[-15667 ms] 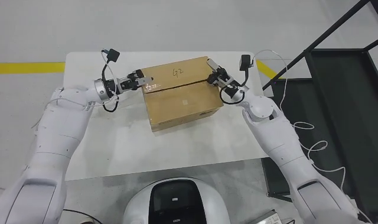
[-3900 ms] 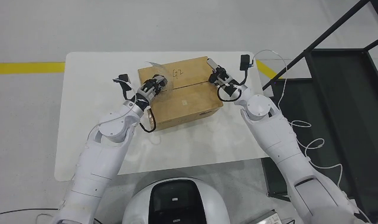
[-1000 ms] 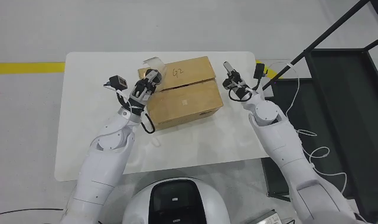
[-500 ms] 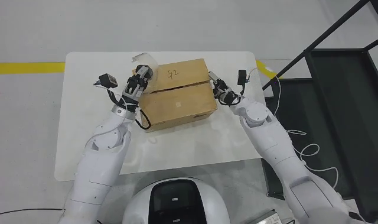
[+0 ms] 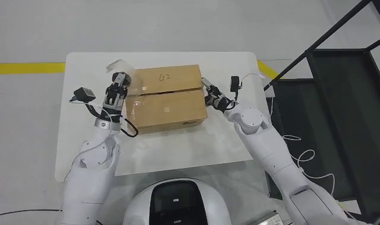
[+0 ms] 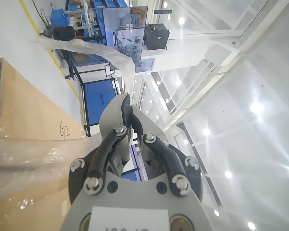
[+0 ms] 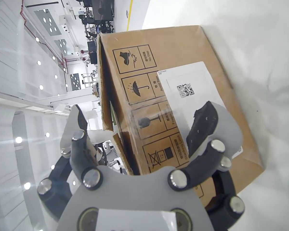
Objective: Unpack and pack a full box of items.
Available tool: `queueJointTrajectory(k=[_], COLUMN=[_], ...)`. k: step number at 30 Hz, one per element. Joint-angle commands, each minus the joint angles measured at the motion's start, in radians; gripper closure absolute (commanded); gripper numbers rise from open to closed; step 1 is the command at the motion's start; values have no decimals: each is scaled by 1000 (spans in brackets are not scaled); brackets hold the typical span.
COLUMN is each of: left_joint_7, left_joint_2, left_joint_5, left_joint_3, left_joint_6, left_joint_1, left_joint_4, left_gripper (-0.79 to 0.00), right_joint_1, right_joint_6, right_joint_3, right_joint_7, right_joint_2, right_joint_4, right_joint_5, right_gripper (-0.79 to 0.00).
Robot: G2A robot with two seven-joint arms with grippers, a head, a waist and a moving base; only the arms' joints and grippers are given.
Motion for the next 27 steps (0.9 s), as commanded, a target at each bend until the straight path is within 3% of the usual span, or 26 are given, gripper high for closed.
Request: queueJointTrajectory(k=[1, 7, 11, 19, 27], left_joint_7=[11, 48, 64, 87, 92], left_joint_2=[1, 4, 5, 6, 4], left_joint_5=[7, 36, 52, 72, 79], left_joint_3=[-12, -41, -54, -74, -70], left_joint_6=[0, -12, -12, -9, -7], left_joint_1=[16, 50, 61, 78, 98], left_joint_4=[-17, -54, -64, -77, -89], left_gripper=[0, 0, 0, 0, 0], right_joint_1=[-6, -42, -67, -53, 17], right_joint_6=[-13, -154, -227, -271, -281], right_joint_3=[10, 76, 110, 100, 48], right_joint_7=[-14, -78, -23, 176, 129], right_joint_2=[1, 19, 28, 25, 7], right_joint_4=[-14, -84, -138, -143, -57], right_joint_5=[-9, -138, -142, -17, -63], right_gripper=[-785, -785, -785, -785, -785])
